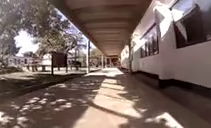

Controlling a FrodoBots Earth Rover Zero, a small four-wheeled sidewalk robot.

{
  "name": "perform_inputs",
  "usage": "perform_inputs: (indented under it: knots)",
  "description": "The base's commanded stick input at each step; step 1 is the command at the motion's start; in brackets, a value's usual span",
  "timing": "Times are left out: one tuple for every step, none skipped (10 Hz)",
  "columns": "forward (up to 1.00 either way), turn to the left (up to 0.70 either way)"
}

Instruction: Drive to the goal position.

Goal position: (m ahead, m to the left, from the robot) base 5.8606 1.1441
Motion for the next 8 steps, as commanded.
perform_inputs:
  knots:
    - [0.70, 0.00]
    - [0.70, 0.00]
    - [0.70, 0.00]
    - [0.70, 0.00]
    - [0.70, 0.00]
    - [0.70, 0.00]
    - [0.70, 0.00]
    - [0.70, 0.00]
